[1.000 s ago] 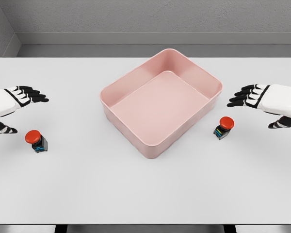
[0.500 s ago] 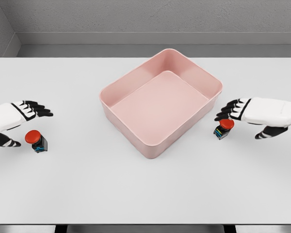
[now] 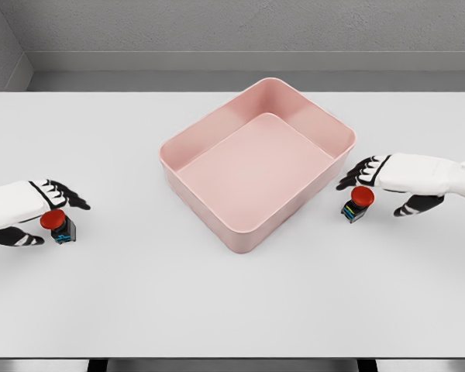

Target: Put the industrial switch in the basket with both arms

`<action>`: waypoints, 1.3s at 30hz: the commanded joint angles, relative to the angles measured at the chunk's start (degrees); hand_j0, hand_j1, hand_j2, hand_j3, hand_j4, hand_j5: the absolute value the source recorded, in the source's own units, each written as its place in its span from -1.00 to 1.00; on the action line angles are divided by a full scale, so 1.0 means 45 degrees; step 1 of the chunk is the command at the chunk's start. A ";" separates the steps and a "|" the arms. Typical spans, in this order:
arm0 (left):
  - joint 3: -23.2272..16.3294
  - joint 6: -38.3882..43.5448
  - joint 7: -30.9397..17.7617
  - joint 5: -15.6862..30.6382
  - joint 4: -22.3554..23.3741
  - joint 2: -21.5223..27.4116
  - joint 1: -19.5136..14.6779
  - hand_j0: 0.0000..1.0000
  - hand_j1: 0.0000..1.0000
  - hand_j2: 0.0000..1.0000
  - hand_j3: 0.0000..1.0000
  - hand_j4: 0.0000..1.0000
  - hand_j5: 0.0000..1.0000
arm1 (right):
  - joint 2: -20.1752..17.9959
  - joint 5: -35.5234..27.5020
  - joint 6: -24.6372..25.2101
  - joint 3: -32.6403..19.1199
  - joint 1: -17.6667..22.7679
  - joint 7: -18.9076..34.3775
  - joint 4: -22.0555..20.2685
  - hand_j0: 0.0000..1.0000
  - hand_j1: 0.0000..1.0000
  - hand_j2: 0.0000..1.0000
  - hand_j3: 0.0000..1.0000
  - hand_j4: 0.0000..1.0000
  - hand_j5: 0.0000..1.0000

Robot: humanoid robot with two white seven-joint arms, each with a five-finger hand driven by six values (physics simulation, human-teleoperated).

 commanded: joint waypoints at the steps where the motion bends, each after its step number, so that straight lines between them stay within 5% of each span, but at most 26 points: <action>1: 0.0008 0.0017 -0.0068 0.0057 0.0053 0.0007 0.0000 0.47 0.47 0.47 0.47 0.47 0.47 | 0.0250 0.0033 0.0020 -0.0017 0.0000 0.0005 0.0397 0.87 0.87 0.87 0.87 0.87 0.87; 26: -0.0011 0.0017 -0.0068 -0.0041 0.0600 -0.0286 0.0098 0.45 0.45 0.45 0.45 0.45 0.45 | 0.1305 0.0697 0.0020 0.0100 0.0215 0.0005 0.0944 0.79 0.79 0.79 0.79 0.79 0.79; 33: 0.0047 0.0017 -0.0068 0.0057 0.0581 -0.0267 0.0078 -0.03 -0.03 -0.03 -0.03 -0.03 -0.03 | 0.1324 0.0756 0.0020 0.0100 0.0215 0.0005 0.0944 0.59 0.59 0.59 0.59 0.59 0.59; 39: 0.0067 0.0017 -0.0068 0.0096 0.0581 -0.0267 0.0078 -0.15 -0.15 -0.15 -0.15 -0.15 -0.15 | 0.1324 0.0756 0.0020 0.0120 0.0312 0.0005 0.0808 0.54 0.54 0.54 0.54 0.54 0.54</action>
